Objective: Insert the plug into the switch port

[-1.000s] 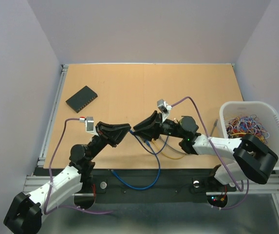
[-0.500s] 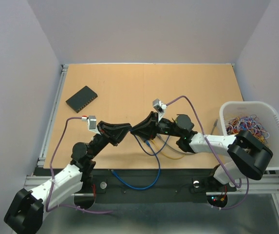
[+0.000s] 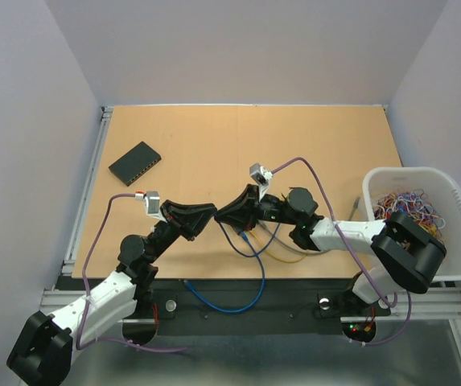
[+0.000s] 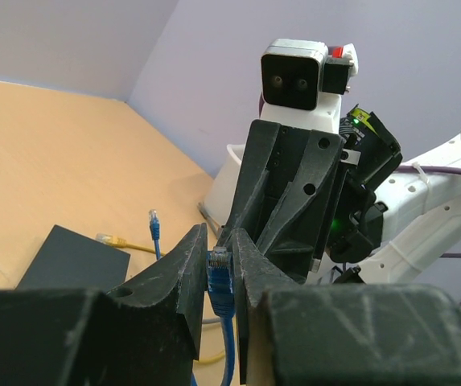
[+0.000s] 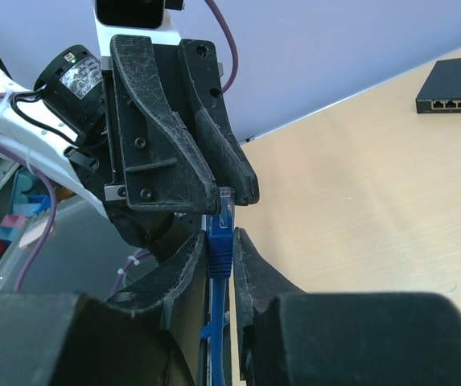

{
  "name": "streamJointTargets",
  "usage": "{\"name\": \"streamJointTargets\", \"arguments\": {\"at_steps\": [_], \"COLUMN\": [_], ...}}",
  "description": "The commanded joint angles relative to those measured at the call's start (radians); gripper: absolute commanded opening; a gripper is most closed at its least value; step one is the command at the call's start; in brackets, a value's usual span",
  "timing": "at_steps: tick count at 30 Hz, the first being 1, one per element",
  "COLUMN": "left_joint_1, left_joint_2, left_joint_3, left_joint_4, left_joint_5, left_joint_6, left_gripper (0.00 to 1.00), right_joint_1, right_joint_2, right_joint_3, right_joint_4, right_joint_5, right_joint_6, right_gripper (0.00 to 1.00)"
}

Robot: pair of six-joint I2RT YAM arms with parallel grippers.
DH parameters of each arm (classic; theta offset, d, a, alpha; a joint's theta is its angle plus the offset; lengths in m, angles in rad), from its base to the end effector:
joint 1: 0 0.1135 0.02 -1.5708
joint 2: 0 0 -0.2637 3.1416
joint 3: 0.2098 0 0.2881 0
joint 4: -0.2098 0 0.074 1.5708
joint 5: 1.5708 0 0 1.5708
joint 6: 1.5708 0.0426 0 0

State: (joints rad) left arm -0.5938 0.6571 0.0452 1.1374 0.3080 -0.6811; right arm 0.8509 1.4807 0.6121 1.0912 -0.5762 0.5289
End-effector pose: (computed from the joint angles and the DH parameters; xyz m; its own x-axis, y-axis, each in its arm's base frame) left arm 0.1382 -0.1089 0.2193 -0.1496 -0.6230 -0.7678 0.8449 0.3229 -0.4265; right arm 0.2008 0.2642 0.2240 -0.3692 0.2207 -0.9028 -0.9203 0.0486 0.3883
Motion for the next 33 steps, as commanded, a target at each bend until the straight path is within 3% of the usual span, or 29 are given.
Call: {"name": "streamJointTargets", "arguments": {"at_steps": [1, 7, 13, 17, 20, 27, 33], "left_joint_1": [-0.004, -0.003, 0.000, 0.003, 0.005, 0.012, 0.017], "left_joint_2": [-0.019, -0.019, -0.030, -0.060, -0.093, -0.109, -0.051], "left_joint_3": [-0.062, -0.061, -0.050, -0.048, -0.025, -0.015, 0.013], "left_joint_4": [0.079, 0.053, 0.013, -0.050, -0.096, -0.136, -0.156], "left_joint_5": [0.026, 0.019, 0.014, 0.002, -0.012, -0.029, -0.060], "left_joint_6": [0.002, 0.002, 0.011, 0.023, 0.034, 0.051, 0.060], "left_gripper": [0.00, 0.02, 0.40, 0.49, 0.51, 0.51, 0.50], "right_joint_1": [0.004, 0.004, 0.004, -0.001, -0.006, -0.007, -0.007], "right_joint_2": [0.012, 0.001, -0.023, -0.101, -0.195, -0.387, -0.528], "right_joint_3": [0.031, 0.005, -0.037, -0.083, -0.100, -0.078, -0.022], "right_joint_4": [0.021, 0.058, 0.058, 0.024, -0.097, -0.580, -0.910], "right_joint_5": [-0.020, -0.022, 0.019, 0.048, 0.094, 0.315, 0.661], "right_joint_6": [0.000, 0.013, 0.003, -0.024, -0.085, -0.273, -0.357], "right_gripper": [0.14, 0.00, 0.00, 0.00, 0.00, 0.00, 0.00]}}
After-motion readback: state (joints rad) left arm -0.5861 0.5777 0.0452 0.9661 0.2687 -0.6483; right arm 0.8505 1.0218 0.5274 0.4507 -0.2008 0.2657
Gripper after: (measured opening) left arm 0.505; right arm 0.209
